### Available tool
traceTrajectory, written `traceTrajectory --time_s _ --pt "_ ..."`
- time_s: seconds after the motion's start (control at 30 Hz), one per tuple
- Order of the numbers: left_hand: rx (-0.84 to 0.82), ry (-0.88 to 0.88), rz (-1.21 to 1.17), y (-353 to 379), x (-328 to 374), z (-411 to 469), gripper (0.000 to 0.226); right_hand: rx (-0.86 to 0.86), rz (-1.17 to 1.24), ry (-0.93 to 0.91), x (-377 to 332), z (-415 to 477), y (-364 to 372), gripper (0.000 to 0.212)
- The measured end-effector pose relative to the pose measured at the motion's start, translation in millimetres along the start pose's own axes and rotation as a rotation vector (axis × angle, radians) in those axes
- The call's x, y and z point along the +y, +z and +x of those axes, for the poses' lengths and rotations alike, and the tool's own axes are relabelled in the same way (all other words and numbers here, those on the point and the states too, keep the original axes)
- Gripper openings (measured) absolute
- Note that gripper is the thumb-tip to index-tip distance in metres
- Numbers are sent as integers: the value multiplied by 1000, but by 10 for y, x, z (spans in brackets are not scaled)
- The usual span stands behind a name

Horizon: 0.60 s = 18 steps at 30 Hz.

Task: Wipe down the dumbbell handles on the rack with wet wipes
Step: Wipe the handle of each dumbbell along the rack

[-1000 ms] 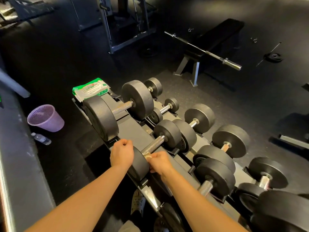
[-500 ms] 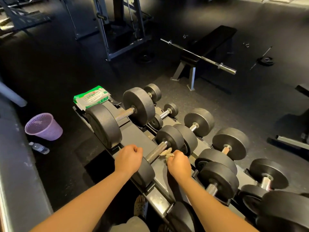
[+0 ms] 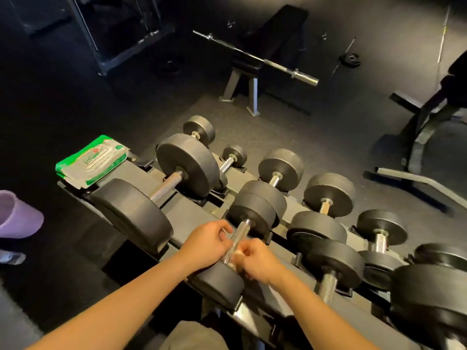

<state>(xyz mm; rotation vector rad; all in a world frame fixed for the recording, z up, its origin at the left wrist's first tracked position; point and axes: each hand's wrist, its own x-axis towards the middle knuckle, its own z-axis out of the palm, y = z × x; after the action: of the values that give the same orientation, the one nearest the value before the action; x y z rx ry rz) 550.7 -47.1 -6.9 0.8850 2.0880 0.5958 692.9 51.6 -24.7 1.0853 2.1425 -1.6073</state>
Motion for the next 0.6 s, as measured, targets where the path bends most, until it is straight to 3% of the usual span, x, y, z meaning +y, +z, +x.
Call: traceTrajectory --time_s 0.07,0.2,0.23,0.33,0.43,0.53,0.6 --pt "-40 -1 -37 -50 -33 73 17 -17 56 33 -67 -5 -33 20" --pt "-116 13 -137 -106 -35 196 12 502 188 121 -141 186 11 25" --pt "-133 22 -155 -111 -35 227 14 510 180 142 -177 216 29 24" --pt "-288 55 -250 -145 -57 303 23 313 182 191 -250 185 55 25" --pt "-373 59 -304 -169 -113 358 41 122 587 254 -321 45 -152 26" --pt "-248 65 -258 -76 -129 419 24 36 721 269 -384 -74 -311 31" --pt "-92 45 -294 13 -74 469 15 188 564 276 -432 -96 -371 29"
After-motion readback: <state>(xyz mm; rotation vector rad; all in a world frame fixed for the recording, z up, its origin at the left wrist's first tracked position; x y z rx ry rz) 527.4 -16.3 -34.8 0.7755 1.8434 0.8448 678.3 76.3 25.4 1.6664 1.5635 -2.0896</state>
